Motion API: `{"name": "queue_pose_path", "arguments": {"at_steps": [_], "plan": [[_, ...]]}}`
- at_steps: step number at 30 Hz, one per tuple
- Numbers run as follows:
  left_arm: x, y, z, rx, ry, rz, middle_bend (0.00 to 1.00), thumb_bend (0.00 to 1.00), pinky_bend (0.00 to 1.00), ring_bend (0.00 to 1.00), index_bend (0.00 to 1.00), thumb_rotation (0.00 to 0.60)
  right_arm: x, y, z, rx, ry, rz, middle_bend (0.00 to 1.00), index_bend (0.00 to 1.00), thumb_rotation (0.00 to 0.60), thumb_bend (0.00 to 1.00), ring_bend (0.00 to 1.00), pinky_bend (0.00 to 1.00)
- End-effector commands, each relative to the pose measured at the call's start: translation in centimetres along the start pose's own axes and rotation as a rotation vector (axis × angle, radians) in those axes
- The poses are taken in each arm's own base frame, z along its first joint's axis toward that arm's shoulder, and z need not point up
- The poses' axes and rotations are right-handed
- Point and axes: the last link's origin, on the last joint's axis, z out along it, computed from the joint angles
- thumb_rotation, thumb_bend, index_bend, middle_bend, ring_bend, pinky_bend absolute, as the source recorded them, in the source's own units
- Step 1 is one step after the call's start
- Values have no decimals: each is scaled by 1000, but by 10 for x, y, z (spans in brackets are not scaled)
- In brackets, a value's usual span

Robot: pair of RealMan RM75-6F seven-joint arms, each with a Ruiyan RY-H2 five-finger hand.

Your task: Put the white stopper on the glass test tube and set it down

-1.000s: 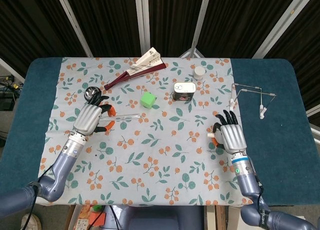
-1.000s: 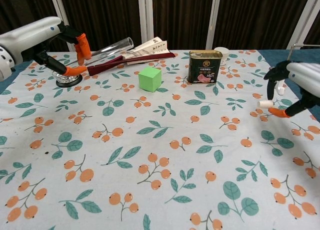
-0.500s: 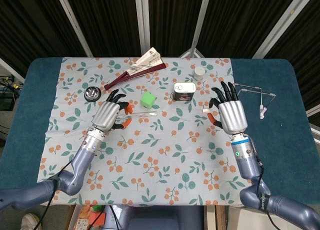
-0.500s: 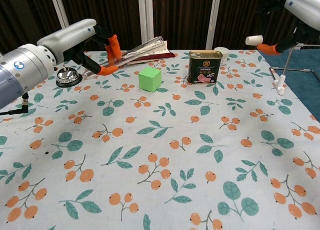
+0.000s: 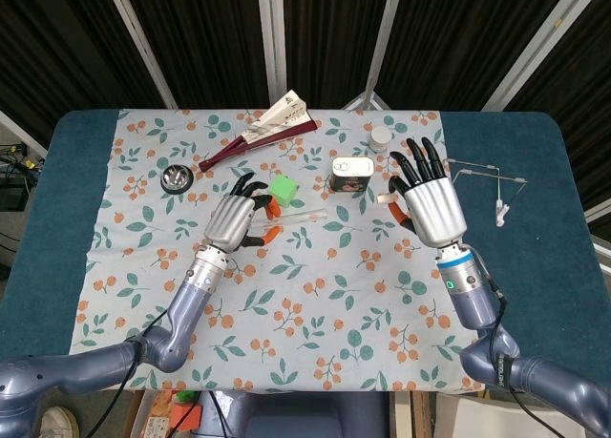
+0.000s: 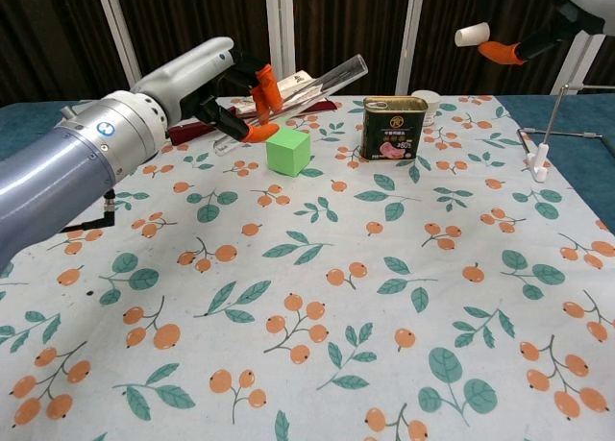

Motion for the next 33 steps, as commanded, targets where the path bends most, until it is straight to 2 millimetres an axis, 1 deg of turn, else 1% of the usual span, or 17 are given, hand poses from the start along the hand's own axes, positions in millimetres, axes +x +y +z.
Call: {"name": "queue_pose_path", "arguments": {"at_steps": [1,7,16,26,33], "plan": [[-3,4,2,-4,-1,-3,673,558,62,196,633,600,2,0,2,63,26,-67,235,685,600,381,17,18],[-4,8,4,21,-7,-20,673,558,62,196,633,600,2,-1,5,103,44,-99,235,685,600,381,18,18],[2,9,5,77,-16,-49,672,557,62,196,633,600,-3,-3,5,121,48,-146,236,687,600,381,19,17],[-3,16,-1,128,-13,-66,672,557,62,197,633,600,-10,-15,6,101,70,-154,236,689,600,381,19,18],[-3,16,-1,152,-30,-63,672,558,62,197,633,600,-12,-24,9,105,71,-143,236,689,600,381,19,17]]}}
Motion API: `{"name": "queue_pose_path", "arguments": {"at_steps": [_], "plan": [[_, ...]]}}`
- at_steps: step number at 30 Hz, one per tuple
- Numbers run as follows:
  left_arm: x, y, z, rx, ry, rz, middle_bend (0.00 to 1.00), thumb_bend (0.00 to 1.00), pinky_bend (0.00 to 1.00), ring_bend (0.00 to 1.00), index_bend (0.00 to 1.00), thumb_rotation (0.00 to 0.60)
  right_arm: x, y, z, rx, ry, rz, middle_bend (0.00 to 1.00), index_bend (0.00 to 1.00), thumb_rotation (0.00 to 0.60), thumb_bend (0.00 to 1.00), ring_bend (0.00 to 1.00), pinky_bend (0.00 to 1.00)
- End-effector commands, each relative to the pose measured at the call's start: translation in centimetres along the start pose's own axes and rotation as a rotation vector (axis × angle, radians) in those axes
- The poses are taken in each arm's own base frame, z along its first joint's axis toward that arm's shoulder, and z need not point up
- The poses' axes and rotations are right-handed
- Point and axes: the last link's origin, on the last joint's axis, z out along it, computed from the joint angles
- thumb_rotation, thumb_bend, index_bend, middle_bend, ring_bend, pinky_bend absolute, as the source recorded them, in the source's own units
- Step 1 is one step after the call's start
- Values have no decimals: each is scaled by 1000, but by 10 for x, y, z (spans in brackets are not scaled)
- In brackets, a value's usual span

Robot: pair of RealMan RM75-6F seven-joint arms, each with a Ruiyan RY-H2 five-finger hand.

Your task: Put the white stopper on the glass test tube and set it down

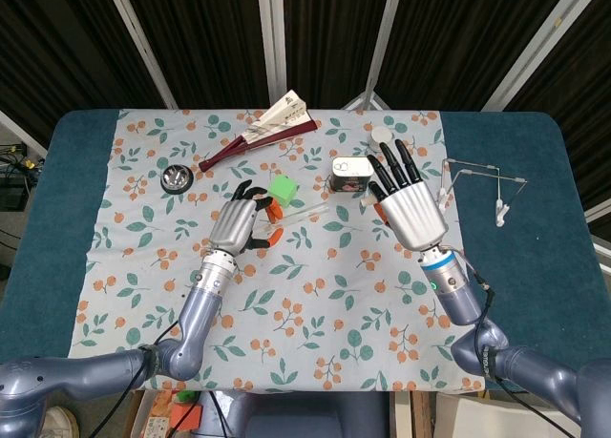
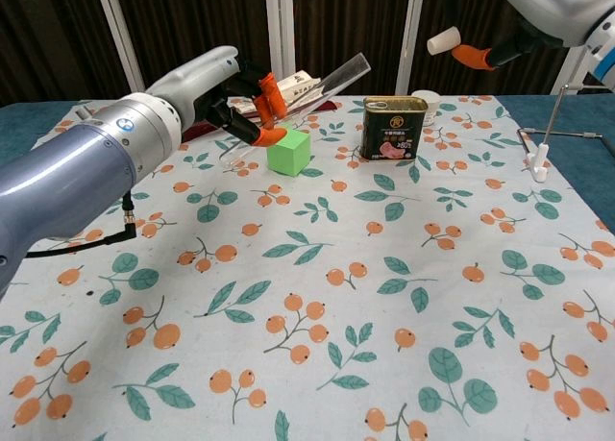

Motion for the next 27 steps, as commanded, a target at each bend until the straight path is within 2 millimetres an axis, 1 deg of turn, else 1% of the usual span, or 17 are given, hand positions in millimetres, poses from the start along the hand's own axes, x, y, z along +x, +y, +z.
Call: {"name": "queue_pose_path", "arguments": {"at_steps": [1,12,19,27], "plan": [[1,0,0,6,-7,3,672,558,62,197,633,600,0,-4,2,3,0,5,236,689,600,381,19,18],[7,-5,3,20,-16,24,672,557,62,197,633,600,-9,-19,15,22,-11,-4,236,691,600,381,19,18],[4,-7,4,41,-37,14,672,558,62,197,633,600,-12,-26,20,31,-5,-15,236,691,600,381,19,18],[1,-4,4,49,-46,10,672,558,62,198,633,600,-15,-31,22,32,-14,-4,236,694,600,382,19,17]]}}
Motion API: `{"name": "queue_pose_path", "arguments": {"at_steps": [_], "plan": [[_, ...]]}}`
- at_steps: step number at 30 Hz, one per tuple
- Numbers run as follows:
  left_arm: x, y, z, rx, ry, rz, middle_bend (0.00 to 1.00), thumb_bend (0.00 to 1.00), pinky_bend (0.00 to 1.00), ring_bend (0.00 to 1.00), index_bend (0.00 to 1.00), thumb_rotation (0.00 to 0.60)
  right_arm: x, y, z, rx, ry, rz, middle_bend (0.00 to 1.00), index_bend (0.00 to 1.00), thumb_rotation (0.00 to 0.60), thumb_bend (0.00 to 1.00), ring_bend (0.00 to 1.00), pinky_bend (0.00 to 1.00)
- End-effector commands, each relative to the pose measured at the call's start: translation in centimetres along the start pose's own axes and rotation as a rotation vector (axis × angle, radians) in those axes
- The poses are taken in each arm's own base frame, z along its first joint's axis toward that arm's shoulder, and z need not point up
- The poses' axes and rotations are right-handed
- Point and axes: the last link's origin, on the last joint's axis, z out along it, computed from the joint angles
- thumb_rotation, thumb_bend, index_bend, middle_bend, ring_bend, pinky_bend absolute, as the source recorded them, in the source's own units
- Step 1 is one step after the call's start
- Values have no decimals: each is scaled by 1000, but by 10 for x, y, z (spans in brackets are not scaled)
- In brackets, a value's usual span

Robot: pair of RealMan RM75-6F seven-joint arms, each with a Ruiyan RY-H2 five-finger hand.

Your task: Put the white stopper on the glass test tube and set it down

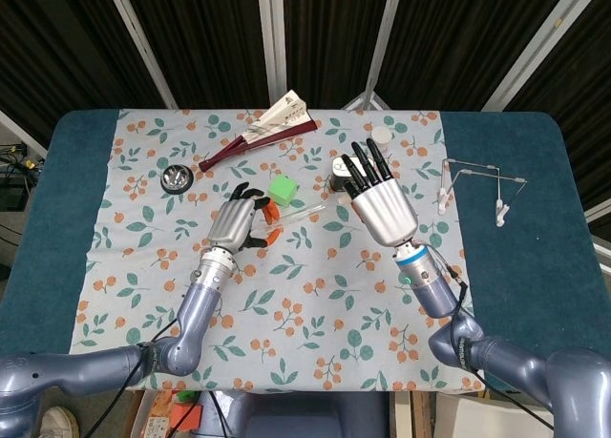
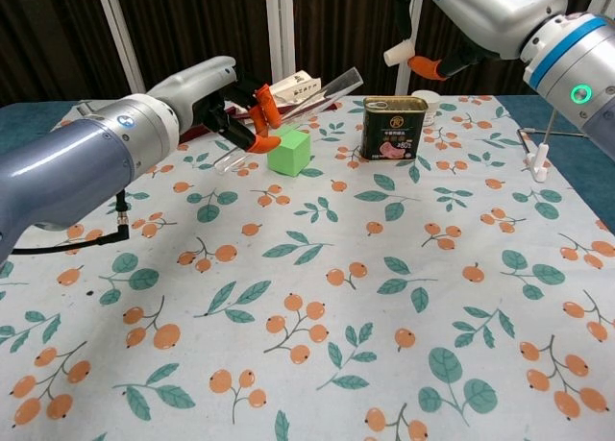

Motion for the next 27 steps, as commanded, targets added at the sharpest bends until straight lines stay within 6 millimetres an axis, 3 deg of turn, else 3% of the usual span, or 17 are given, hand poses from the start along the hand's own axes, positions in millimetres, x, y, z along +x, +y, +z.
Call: {"name": "queue_pose_path", "arguments": {"at_steps": [1,27], "plan": [[0,1,0,-1,-1,0,672,558,62,197,633,600,-1,-2,-1,-1,-8,13,236,694,600,381,19,18],[-8,8,-3,-11,-7,-11,672,557,67,206,633,600,-4,-6,-5,-6,-17,27,236,693,600,381,19,18]]}}
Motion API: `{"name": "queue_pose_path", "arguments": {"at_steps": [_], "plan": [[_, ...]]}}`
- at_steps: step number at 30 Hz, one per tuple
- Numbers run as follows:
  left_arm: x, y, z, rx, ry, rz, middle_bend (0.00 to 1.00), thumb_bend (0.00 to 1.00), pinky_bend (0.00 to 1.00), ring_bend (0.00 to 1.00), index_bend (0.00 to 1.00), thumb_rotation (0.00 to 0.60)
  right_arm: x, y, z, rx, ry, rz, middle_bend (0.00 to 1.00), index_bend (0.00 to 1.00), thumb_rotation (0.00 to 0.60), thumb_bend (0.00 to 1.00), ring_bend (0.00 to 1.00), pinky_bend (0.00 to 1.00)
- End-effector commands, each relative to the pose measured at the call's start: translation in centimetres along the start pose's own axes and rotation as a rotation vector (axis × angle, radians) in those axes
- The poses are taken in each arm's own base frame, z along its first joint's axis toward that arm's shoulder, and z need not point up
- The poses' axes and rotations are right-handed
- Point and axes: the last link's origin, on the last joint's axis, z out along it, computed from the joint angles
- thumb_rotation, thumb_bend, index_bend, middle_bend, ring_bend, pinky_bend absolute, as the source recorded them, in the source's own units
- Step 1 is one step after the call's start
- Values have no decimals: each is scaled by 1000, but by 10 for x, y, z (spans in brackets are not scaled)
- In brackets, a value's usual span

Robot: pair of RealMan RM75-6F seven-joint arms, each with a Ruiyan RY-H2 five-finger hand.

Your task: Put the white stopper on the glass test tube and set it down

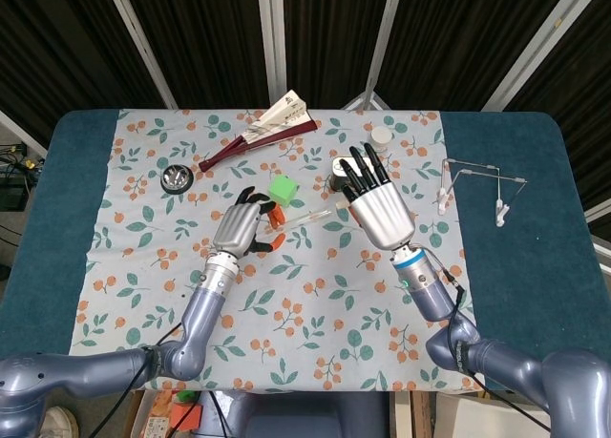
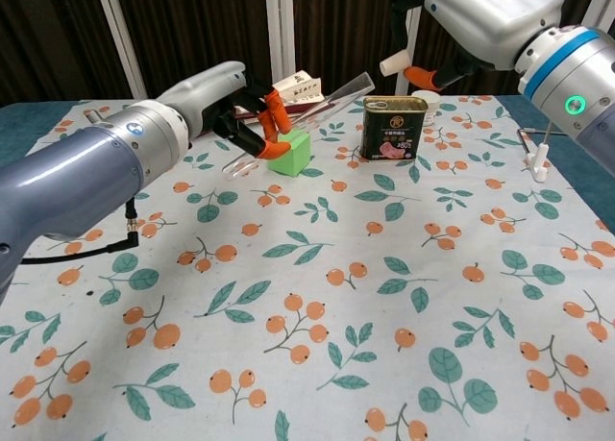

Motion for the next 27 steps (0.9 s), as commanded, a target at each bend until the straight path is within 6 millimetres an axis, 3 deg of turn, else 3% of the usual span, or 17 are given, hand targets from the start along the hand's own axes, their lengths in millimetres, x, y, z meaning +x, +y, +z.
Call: {"name": "queue_pose_path", "arguments": {"at_steps": [1,27], "plan": [[0,1,0,-1,1,-1,672,557,67,206,633,600,0,0,-1,0,-1,1,236,693,600,381,19,17],[-2,6,0,0,2,-3,672,558,74,215,632,600,0,-4,-4,11,-6,19,236,694,600,381,19,18]]}}
